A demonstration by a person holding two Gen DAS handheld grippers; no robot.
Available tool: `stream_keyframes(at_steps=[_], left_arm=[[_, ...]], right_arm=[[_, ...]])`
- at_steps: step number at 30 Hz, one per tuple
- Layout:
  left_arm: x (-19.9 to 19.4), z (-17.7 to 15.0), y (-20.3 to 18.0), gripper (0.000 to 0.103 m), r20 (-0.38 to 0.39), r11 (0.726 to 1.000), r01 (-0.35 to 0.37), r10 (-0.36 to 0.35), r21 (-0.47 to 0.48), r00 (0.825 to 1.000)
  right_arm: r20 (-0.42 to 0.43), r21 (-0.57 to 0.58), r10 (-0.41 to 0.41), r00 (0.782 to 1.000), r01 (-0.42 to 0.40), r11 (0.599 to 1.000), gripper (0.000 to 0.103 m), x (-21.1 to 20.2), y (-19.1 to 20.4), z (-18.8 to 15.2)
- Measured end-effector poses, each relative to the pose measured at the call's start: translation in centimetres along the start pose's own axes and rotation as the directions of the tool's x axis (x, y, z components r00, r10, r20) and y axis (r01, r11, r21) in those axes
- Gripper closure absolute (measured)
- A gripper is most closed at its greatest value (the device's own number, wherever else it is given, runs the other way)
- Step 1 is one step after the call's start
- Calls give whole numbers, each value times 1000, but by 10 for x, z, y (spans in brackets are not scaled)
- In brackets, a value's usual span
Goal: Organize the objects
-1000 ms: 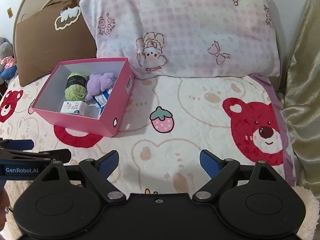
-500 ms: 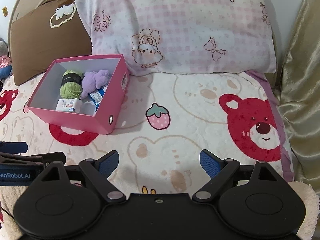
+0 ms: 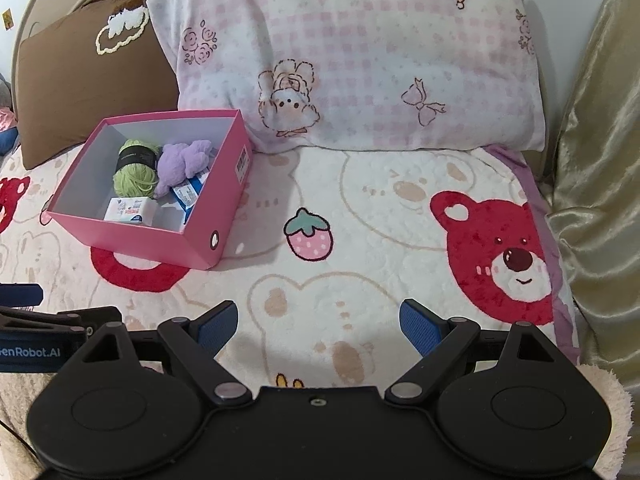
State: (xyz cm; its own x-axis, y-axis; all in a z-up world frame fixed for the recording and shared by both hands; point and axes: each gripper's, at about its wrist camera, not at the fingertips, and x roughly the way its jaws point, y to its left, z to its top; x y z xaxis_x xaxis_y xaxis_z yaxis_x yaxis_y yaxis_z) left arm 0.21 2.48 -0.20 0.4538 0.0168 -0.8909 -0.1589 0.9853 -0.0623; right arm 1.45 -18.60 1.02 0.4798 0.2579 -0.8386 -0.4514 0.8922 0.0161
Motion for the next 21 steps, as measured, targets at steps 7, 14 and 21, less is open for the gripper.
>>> stream_keyframes(at_steps=[7, 14, 21], left_arm=[[0, -1, -2, 0, 1, 1000, -18, 18, 7, 1000], [0, -2, -1, 0, 10, 1000, -24, 24, 17, 1000], [0, -2, -2, 0, 10, 1000, -24, 24, 15, 1000]], right_arm=[[-1, -7, 1, 1000, -1, 1000, 12, 0, 0, 1], [-1, -1, -2, 1000, 2, 1000, 12, 0, 0, 0], [-1, -2, -2, 1000, 2, 1000, 12, 0, 0, 0]])
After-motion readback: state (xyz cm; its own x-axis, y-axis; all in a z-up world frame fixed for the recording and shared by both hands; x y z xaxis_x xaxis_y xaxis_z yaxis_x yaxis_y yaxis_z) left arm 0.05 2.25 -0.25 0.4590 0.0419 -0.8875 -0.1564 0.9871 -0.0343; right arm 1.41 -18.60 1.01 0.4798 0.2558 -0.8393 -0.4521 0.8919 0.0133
